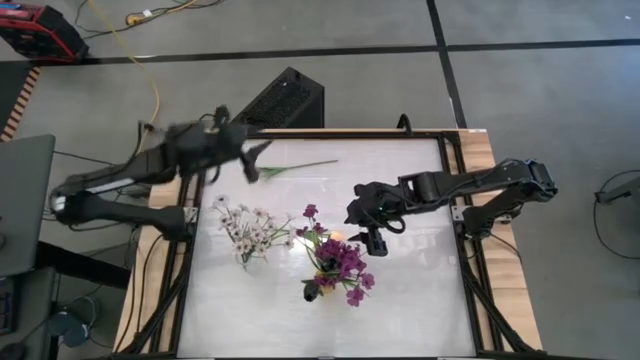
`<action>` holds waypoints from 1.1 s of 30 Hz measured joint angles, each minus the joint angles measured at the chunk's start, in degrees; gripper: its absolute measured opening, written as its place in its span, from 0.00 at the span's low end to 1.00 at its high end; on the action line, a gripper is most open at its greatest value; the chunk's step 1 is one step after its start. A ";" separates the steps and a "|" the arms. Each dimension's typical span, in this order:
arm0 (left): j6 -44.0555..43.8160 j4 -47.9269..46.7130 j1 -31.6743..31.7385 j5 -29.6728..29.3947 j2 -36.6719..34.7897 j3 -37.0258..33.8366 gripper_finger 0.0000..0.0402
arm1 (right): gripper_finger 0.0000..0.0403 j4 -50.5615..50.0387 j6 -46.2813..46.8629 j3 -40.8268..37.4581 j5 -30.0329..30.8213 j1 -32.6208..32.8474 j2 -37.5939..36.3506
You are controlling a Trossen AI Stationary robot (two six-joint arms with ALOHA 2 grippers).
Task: Sort flowers into vase by color
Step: Put the top light pink flower into the transparent vase
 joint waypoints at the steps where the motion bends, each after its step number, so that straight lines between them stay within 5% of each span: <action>1: -1.21 -1.44 3.36 3.13 2.32 1.49 0.42 | 0.63 -0.37 0.00 0.00 0.00 0.08 0.00; 5: -4.53 -5.92 14.22 12.62 11.31 4.34 0.42 | 0.63 -2.86 0.18 0.00 0.02 0.89 0.00; 11: -3.92 -7.44 21.91 13.59 20.82 5.13 0.42 | 0.63 -4.71 2.13 0.00 0.02 3.25 0.00; 23: 5.43 -9.01 20.18 21.21 36.96 5.08 0.42 | 0.63 -5.18 2.68 0.00 1.43 6.37 0.00; 33: 9.16 -11.59 19.50 16.42 45.51 5.06 0.42 | 0.63 -5.15 2.75 0.00 1.49 7.54 0.00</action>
